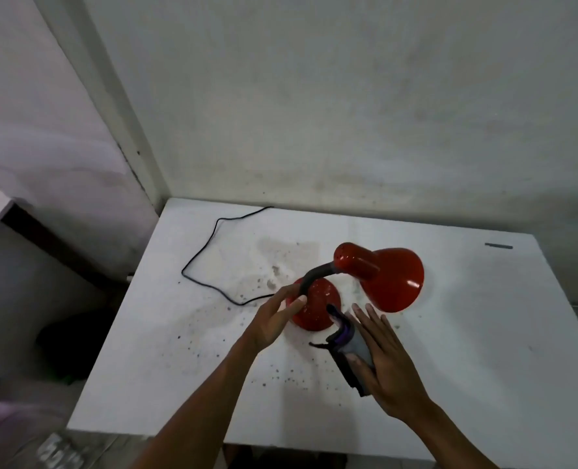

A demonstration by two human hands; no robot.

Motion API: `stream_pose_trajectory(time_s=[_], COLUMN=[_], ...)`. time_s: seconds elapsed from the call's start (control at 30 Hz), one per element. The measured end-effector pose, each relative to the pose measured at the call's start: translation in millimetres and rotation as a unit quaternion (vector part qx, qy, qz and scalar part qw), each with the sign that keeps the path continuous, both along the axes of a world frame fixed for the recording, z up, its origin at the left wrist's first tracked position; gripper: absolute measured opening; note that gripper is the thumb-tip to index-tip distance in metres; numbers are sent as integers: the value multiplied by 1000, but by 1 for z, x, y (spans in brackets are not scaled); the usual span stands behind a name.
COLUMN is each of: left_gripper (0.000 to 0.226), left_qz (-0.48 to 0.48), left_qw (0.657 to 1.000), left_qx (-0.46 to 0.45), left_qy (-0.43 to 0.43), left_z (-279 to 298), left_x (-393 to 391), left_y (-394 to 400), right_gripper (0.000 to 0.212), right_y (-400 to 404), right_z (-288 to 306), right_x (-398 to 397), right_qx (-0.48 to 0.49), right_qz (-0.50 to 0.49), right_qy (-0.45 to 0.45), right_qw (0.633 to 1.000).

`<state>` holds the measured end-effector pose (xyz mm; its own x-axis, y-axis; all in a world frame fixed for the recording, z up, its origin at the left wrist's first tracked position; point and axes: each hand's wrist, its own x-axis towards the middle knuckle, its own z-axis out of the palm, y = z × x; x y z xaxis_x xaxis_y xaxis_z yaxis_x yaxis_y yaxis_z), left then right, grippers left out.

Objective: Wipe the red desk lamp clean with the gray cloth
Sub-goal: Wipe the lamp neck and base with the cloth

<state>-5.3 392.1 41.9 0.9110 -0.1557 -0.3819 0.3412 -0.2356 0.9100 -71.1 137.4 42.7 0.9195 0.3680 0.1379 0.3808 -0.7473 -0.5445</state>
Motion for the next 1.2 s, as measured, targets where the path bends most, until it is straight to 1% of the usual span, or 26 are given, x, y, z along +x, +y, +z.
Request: stream_pose_trajectory(time_s=[0.07, 0.13, 0.27, 0.33, 0.4, 0.5, 0.57, 0.63, 0.7, 0.8, 1.03, 1.2], left_gripper=[70, 76, 83, 81, 72, 68, 71, 71, 68, 64, 54, 63], left_qz=[-17, -25, -40, -33, -20, -16, -17, -18, -24, -22, -1, 5], left_qw=[999, 998, 995, 996, 996, 991, 983, 974, 961, 934, 902, 896], left_qx=[31, 57, 87, 87, 87, 119, 159, 196, 234, 288, 322, 331], left_qy=[14, 21, 12, 3, -19, -61, -89, -110, -148, -212, -289, -297], left_z=[-10, -25, -57, -63, -75, -95, -114, -123, -133, -147, -162, -169], left_x=[-4, -3, 3, 10, 18, 30, 35, 42, 41, 39, 38, 40], left_y=[4, 9, 14, 16, 17, 21, 22, 23, 19, 14, 14, 15], right_gripper=[65, 65, 64, 63, 63, 63, 64, 70, 79, 83, 105, 107], right_y=[3, 6, 13, 13, 13, 14, 14, 14, 15, 15, 38, 59], right_z=[-16, -34, -54, -58, -69, -88, -106, -117, -134, -150, -153, -163], right_x=[-1, 5, 20, 31, 45, 68, 79, 90, 90, 89, 86, 91], right_qx=[39, 70, 77, 85, 91, 61, 13, -39, -66, -91, -159, -142], right_qz=[-34, -59, -81, -90, -85, -64, -30, -11, -3, -8, -45, -58], right_qy=[53, 88, 100, 104, 116, 94, 62, 62, 53, 14, -42, -66], right_qw=[997, 992, 989, 987, 985, 992, 998, 997, 996, 996, 985, 986])
